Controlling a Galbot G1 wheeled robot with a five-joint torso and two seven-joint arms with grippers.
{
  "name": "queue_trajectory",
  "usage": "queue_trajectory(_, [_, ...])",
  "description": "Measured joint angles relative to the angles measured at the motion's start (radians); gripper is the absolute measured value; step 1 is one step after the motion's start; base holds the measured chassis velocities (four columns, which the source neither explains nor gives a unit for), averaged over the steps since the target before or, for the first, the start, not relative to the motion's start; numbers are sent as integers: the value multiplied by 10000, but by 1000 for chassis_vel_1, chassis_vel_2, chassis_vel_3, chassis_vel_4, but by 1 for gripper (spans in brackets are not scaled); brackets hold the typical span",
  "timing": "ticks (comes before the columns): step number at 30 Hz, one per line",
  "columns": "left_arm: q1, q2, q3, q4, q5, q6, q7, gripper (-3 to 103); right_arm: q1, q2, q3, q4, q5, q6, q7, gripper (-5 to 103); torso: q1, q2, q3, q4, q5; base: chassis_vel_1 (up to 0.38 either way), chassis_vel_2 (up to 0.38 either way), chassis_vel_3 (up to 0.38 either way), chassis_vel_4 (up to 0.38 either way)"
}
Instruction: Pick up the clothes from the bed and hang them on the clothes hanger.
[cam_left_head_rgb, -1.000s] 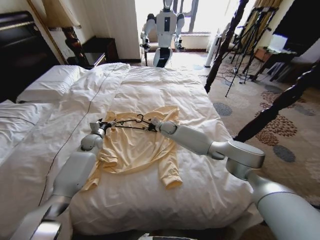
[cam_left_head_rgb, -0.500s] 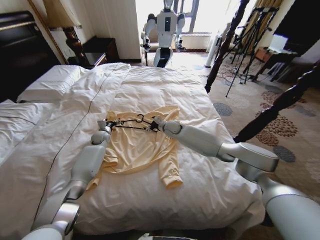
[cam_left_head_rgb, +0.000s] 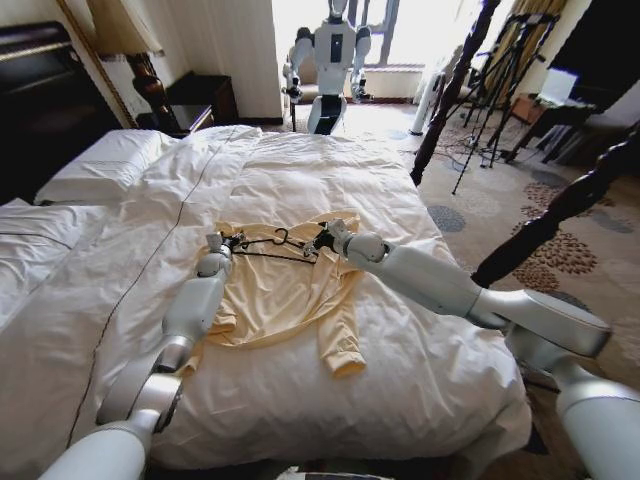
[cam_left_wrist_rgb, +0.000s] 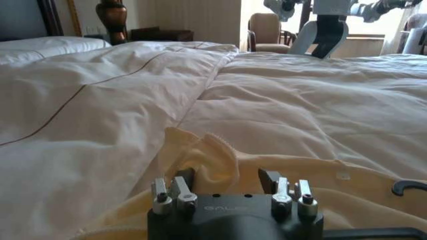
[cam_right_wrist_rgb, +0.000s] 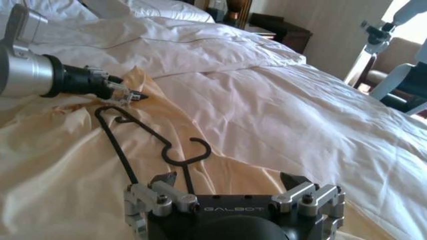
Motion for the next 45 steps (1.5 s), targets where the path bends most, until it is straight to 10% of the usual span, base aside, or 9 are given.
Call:
queue_trajectory(17, [672,479,-24,-1014,-121,51,-50,3,-453,-639,329,771,61,-56,957,100,0,0,0,1,-2,0,0,0,0])
queue_trajectory(34, [1688,1502,108,-5205,-735,925,-807,0,-691,-1681,1054,1464,503,-250,1261,100,0,0,0,4,-2,0,0,0,0])
queue_trajectory(45, [1755,912,2764,-6855,-1411,1738,-1973,0,-1375,-2705,1691,1976,526,-325,1194,100,0,0,0,2,3,0,0,0,0])
